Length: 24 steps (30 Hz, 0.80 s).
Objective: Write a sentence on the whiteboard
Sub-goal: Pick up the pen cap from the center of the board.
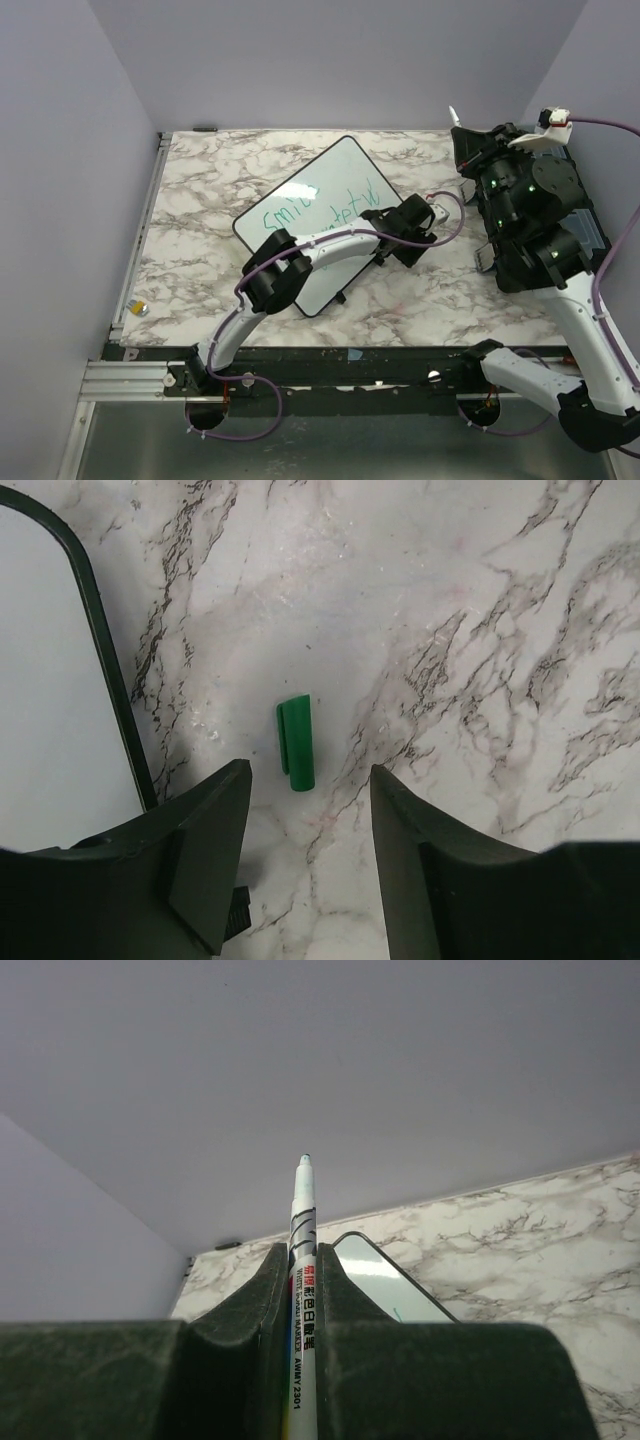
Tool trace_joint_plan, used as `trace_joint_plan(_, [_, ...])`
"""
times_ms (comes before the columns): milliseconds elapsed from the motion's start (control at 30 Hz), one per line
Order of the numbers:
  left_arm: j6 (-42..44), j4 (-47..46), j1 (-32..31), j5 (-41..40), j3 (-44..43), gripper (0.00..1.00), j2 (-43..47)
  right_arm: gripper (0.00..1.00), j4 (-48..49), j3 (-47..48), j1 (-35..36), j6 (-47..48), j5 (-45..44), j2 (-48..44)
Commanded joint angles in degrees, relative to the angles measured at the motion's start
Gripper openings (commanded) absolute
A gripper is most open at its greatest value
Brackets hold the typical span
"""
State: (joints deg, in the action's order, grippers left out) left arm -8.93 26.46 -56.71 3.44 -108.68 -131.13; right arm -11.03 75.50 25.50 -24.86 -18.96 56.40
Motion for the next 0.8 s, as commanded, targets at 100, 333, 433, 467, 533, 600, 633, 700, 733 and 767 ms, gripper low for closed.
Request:
trace_joint_plan(100, [-0.8, 2.7, -0.5, -1.3, -5.6, 0.49, -4.1, 0.01, 1.0, 2.9, -0.2, -0.4, 2.0, -1.6])
trace_joint_plan(333, [-1.6, 5.9, -0.7, -1.6, -10.4, 0.43, -7.8, 0.01, 1.0, 2.4, -0.1, -1.0, 3.3, -2.3])
trace_joint_plan(433, [-2.4, 7.4, -0.7, -2.1, -12.1, 0.42, -9.3, 0.01, 1.0, 2.1, -0.2, -1.3, 3.9, -2.5])
trace_joint_plan(467, [-2.6, 7.2, -0.7, -1.9, -12.1, 0.41, -9.6, 0.01, 1.0, 2.0, -0.1, -1.4, 4.0, -2.6])
trace_joint_plan(533, [-2.9, 6.9, -0.7, -1.4, -12.2, 0.40, -10.0, 0.00, 1.1, 1.8, -0.2, -1.4, 4.1, -2.6])
trace_joint_plan(600, [-3.2, 7.1, -0.7, -1.5, -12.5, 0.39, -10.6, 0.01, 1.1, 1.6, -0.2, -1.3, 4.1, -2.6])
trace_joint_plan(633, [-3.2, 7.4, -0.7, -1.6, -12.8, 0.38, -11.0, 0.01, 1.0, 1.6, -0.2, -1.3, 4.2, -2.6])
trace_joint_plan(700, [-3.2, 7.8, -0.7, -1.7, -13.3, 0.33, -11.9, 0.01, 1.1, 1.3, -0.2, -1.3, 4.2, -2.7])
trace_joint_plan(733, [-3.2, 7.9, -0.7, -1.7, -13.3, 0.29, -12.1, 0.01, 1.1, 1.3, -0.2, -1.3, 4.2, -2.8])
trace_joint_plan(767, [-3.2, 8.0, -0.7, -1.7, -13.3, 0.24, -12.4, 0.01, 1.2, 1.2, -0.2, -1.3, 4.2, -2.7])
